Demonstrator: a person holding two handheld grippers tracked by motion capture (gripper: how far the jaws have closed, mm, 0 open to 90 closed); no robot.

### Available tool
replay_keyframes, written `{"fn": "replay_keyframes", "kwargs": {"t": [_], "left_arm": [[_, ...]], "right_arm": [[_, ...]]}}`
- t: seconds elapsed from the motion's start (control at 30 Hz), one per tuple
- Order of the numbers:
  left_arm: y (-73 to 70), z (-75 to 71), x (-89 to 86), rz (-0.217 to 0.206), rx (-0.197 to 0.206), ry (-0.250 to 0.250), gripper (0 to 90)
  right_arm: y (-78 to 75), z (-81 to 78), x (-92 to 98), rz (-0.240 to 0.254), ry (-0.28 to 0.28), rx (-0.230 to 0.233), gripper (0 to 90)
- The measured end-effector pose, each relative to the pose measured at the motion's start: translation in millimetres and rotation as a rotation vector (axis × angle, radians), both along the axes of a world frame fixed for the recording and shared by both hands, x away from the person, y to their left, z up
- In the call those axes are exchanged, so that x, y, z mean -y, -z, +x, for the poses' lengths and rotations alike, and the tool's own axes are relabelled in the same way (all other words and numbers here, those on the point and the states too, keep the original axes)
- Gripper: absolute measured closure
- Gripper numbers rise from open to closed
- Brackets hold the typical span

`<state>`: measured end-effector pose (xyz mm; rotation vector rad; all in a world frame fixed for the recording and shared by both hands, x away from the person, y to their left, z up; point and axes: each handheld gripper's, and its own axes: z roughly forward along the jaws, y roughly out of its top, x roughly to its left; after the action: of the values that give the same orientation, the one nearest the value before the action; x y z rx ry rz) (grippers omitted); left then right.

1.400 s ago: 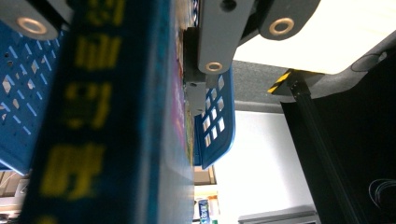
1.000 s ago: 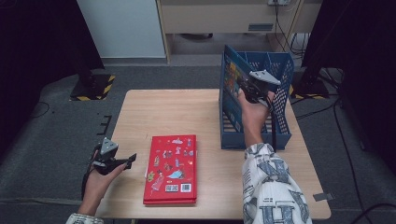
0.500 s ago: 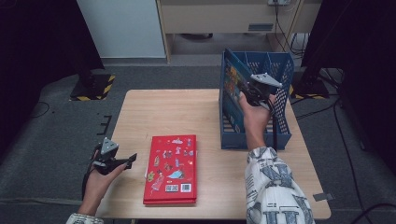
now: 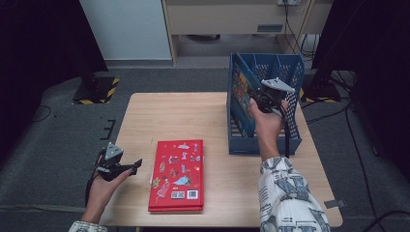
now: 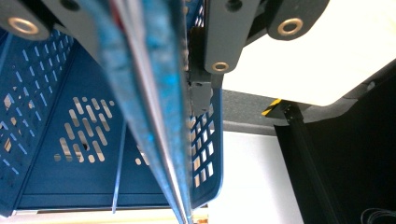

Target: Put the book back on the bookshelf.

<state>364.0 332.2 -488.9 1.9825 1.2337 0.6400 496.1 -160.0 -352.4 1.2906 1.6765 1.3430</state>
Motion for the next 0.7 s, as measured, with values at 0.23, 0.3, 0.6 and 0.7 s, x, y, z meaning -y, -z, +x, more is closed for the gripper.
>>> {"fn": "replay_keyframes", "kwargs": {"t": [0.23,0.3,0.6,0.7], "left_arm": [[-0.2,-0.2,0.1,0.000,0.001,0.000,11.6],[-0.2,-0.2,0.2,0.000,0.001,0.000,11.7],[-0.4,-0.1,0.8,0.001,0.002,0.001,11.7],[-0.5,-0.3,1.0,0.001,0.003,0.001,11.7]], "right_arm": [[-3.0,-2.9,-3.8,-0.010,-0.015,0.010,78.5],[-3.6,-3.0,-4.3,-0.011,-0.015,0.010,78.2],[-16.9,-5.6,-3.8,-0.008,-0.016,0.032,78.6],[-19.5,-5.4,-4.7,-0.031,-0.008,0.026,80.1]]}}
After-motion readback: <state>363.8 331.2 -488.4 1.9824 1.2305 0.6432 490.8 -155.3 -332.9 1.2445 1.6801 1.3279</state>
